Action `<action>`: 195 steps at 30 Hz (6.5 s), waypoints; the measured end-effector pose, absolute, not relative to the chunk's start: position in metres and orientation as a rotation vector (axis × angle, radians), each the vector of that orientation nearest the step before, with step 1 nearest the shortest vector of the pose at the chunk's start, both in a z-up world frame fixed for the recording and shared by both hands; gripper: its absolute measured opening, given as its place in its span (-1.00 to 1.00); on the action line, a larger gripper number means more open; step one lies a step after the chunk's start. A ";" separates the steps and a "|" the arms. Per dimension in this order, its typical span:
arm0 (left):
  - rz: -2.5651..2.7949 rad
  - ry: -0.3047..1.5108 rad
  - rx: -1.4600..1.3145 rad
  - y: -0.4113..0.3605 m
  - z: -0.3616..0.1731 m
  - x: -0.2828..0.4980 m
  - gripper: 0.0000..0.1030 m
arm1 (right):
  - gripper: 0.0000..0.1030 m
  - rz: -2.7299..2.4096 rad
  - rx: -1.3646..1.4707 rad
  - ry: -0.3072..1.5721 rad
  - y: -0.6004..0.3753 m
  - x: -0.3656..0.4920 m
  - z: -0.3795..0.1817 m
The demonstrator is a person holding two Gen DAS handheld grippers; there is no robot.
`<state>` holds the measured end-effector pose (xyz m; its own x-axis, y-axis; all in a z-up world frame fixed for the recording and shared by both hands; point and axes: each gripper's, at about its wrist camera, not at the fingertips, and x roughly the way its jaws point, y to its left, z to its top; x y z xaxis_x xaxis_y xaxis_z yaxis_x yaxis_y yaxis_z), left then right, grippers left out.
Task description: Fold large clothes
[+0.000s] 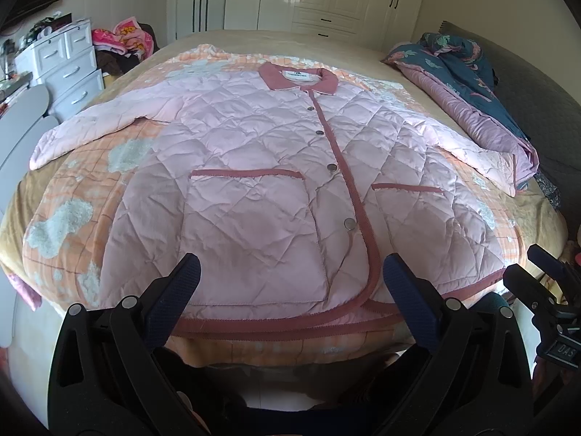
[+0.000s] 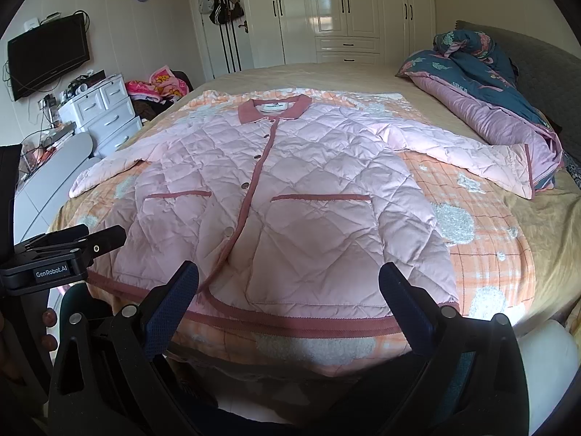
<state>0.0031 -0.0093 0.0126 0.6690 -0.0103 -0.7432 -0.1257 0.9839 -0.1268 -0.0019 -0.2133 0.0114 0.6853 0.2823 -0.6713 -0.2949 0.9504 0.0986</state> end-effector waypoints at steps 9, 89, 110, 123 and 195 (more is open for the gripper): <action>0.065 0.836 -0.170 -0.008 0.011 0.004 0.83 | 0.92 0.324 -0.017 0.751 -0.212 0.000 0.012; 0.084 0.969 -0.163 -0.033 -0.016 0.333 0.83 | 0.92 -0.077 0.157 0.835 -0.331 0.312 -0.025; 0.069 0.953 -0.097 -0.079 -0.036 0.393 0.83 | 0.92 -0.420 0.762 0.875 -0.544 0.353 -0.104; 0.091 0.923 -0.079 -0.073 -0.024 0.391 0.83 | -0.34 -0.483 0.878 0.642 -0.585 0.350 -0.108; 0.190 0.805 -0.382 0.173 0.050 0.325 0.83 | -0.73 0.505 -0.059 0.600 -0.033 0.379 0.033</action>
